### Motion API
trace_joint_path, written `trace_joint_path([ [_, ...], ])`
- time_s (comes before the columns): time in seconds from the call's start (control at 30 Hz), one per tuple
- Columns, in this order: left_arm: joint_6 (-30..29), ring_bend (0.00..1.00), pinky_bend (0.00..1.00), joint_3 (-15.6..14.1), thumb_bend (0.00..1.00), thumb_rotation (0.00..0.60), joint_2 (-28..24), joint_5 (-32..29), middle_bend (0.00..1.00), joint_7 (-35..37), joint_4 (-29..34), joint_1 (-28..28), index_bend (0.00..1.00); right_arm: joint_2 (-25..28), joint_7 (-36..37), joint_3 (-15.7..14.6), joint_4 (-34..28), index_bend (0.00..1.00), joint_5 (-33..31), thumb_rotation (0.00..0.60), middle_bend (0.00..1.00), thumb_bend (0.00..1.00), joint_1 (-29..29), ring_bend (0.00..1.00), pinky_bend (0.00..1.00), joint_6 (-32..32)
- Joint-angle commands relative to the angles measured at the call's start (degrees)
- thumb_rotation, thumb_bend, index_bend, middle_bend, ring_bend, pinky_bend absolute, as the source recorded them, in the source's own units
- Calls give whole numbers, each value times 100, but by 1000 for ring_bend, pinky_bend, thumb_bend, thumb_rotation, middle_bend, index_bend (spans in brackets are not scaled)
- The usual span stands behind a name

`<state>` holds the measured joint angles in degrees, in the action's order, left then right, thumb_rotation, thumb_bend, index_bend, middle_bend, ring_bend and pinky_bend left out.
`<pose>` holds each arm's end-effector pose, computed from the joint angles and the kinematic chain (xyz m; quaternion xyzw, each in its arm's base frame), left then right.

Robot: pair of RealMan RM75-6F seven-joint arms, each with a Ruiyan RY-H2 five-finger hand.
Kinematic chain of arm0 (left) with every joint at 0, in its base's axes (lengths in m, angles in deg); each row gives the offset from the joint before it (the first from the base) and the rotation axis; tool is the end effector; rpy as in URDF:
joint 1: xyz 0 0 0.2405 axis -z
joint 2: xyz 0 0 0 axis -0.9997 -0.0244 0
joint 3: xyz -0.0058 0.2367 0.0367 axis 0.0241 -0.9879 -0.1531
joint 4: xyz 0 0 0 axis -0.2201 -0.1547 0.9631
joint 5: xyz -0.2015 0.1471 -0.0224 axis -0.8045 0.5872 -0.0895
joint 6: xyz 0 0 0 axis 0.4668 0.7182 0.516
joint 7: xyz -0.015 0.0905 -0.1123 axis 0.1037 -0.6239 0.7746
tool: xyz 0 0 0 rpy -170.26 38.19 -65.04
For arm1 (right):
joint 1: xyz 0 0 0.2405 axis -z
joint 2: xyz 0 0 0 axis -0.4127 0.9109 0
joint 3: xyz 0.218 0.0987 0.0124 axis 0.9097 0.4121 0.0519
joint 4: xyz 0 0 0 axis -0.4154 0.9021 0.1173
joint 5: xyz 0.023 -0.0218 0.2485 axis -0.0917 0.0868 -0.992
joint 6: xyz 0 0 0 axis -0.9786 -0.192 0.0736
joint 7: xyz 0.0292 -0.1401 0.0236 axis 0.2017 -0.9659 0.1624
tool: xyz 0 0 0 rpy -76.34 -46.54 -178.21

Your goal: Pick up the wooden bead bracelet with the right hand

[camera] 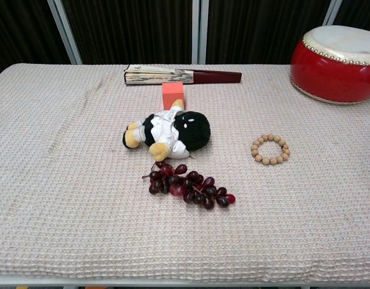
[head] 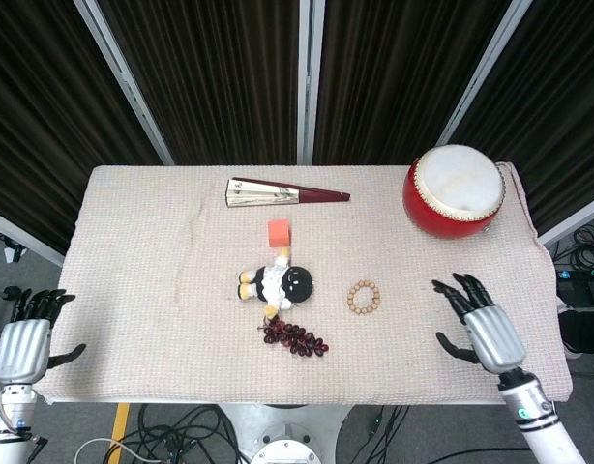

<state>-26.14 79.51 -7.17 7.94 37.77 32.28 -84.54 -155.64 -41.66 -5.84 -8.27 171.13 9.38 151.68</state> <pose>-0.3252 0.1773 0.0715 -0.5732 -0.4108 -0.3615 0.6100 -0.2538 -0.2184 0.0579 0.6783 -0.3919 0.4464 0.4325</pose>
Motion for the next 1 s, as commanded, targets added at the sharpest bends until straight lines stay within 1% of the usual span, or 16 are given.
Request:
trace_joint_path([
  [0.03, 32, 108, 61, 11, 0, 600, -16, -37, 156, 51, -8, -4, 227, -675, -873, 333, 380, 187, -327, 600, 281, 247, -793, 0, 0, -1132],
  [0.1, 65, 108, 61, 16, 0, 600, -26, -73, 156, 90, -17, -9, 228, -1010, -1137, 449, 640, 207, -529, 600, 294, 246, -1058, 0, 0, -1517],
  [0.2, 121, 108, 61, 3, 0, 600, -34, -102, 156, 185, -33, -19, 229, -1508, -1469, 574, 1114, 243, -771, 600, 313, 236, -1314, 0, 0, -1816],
  [0.33, 215, 108, 60, -8, 0, 600, -22, -154, 156, 264, -78, -18, 230, -2081, -1868, 588, 1774, 277, -847, 600, 325, 225, -1482, 0, 0, -1859],
  [0.47, 314, 108, 60, -14, 0, 600, -35, -178, 156, 320, -87, 4, 237, -2483, -2025, 530, 2310, 326, -883, 600, 326, 225, -1584, 0, 0, -1897],
  [0.57, 334, 108, 60, -17, 0, 600, -42, -173, 156, 350, -92, 8, 245, -2677, -2043, 477, 2598, 371, -888, 600, 326, 226, -1620, 0, 0, -1903],
  [0.7, 354, 108, 59, -20, 0, 600, -60, -165, 156, 430, -90, 4, 245, -2878, -2002, 376, 2902, 373, -850, 600, 327, 242, -1652, 0, 0, -1883],
  [1.0, 403, 107, 59, -24, 0, 600, -28, -175, 156, 503, -152, 4, 245, -3160, -1969, 174, 3365, 395, -686, 600, 329, 251, -1629, 0, 0, -1659],
])
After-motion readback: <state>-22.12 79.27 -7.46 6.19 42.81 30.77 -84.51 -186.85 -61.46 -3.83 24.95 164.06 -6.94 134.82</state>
